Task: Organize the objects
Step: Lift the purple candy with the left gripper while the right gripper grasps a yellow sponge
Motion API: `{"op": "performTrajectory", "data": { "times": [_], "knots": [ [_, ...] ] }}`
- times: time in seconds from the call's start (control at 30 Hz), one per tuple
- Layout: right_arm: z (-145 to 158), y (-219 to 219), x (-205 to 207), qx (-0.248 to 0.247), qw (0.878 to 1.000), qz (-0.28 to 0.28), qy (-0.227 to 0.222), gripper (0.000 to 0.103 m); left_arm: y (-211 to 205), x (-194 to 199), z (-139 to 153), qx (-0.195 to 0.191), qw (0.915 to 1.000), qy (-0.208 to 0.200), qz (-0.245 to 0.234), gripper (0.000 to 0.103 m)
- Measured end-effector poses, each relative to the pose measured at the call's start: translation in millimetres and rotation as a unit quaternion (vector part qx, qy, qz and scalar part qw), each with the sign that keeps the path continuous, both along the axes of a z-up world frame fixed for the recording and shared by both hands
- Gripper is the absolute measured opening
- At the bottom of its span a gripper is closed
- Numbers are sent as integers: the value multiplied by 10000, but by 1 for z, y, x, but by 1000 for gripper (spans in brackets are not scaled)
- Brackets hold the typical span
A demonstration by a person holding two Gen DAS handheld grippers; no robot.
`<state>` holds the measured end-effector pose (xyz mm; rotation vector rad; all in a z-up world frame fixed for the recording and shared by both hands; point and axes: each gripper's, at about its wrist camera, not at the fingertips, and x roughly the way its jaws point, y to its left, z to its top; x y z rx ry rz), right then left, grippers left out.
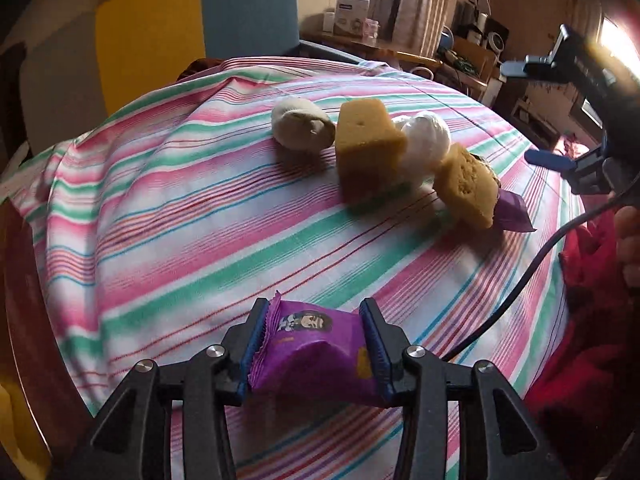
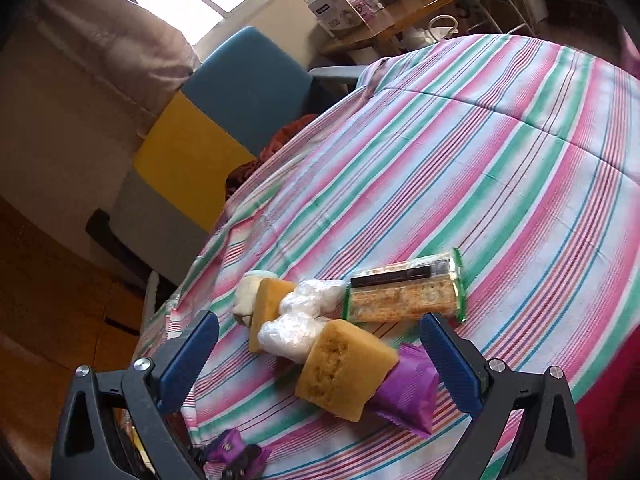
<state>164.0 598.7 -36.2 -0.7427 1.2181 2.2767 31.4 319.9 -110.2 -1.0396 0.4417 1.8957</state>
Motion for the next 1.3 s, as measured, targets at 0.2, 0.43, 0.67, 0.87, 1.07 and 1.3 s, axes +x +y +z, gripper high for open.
{"op": "performTrajectory", "data": {
  "times": [0.2,0.43,0.67,0.87,1.07,1.3],
  "knots": [
    [-13,0,-9,-71,9988,91,-472,102,6,-4,-4,64,10000,-7,34,47],
    [-14,-10,-24,184,9973,426,-568,101,1,-2,-7,193,9997,-32,120,47],
    [-29,-13,-40,-187,9935,989,-527,97,-6,-2,-7,270,9994,-139,173,47],
    [-27,-36,-60,-319,9786,2014,-283,76,-12,-2,-6,323,9990,-220,194,47],
    [-27,-10,-32,-72,9941,926,-565,87,-14,-3,-7,361,9988,-255,207,47],
    [-39,-17,-48,107,9874,1113,-1117,95,-16,-3,-7,416,9984,-315,233,47]
  ]
}}
